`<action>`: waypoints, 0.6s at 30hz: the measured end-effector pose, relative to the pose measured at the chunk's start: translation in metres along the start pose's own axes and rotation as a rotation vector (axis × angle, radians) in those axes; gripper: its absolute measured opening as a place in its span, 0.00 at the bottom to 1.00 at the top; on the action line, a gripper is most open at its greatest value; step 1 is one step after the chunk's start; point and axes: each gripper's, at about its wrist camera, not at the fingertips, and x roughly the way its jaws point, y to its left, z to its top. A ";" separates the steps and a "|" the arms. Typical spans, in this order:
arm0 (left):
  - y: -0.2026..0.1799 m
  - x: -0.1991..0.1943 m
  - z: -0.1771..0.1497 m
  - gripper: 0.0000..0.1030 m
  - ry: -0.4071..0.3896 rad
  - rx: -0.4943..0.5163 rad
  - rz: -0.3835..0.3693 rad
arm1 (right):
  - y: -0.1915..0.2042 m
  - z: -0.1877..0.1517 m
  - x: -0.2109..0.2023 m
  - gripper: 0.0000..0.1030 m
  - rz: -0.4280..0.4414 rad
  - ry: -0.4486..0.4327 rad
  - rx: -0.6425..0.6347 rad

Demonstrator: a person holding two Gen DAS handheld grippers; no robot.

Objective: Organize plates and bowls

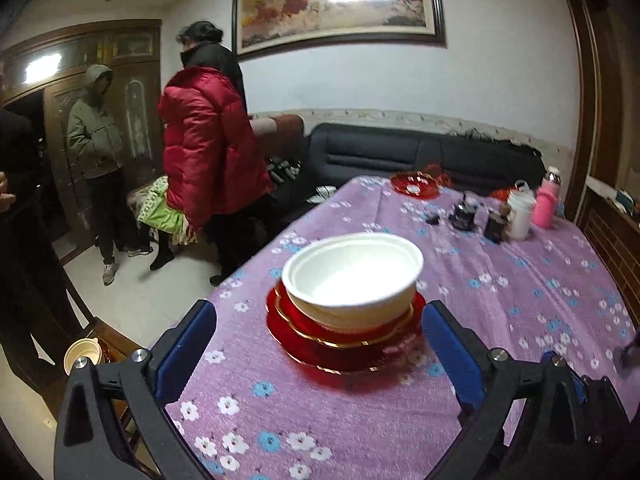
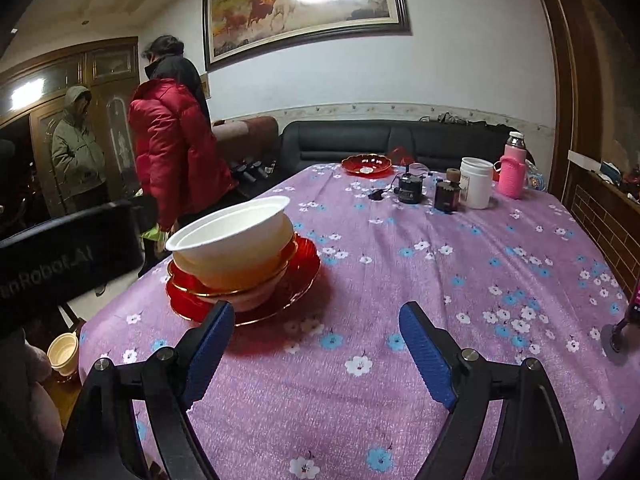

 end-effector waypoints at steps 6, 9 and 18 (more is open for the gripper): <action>-0.007 0.009 -0.007 1.00 0.058 0.012 -0.032 | -0.006 -0.005 0.002 0.85 -0.007 0.028 0.021; -0.007 0.014 -0.010 1.00 0.069 0.014 -0.036 | -0.009 -0.006 0.005 0.85 -0.007 0.043 0.032; 0.001 0.028 -0.012 1.00 0.091 -0.002 -0.051 | 0.005 -0.008 0.017 0.86 -0.010 0.084 -0.003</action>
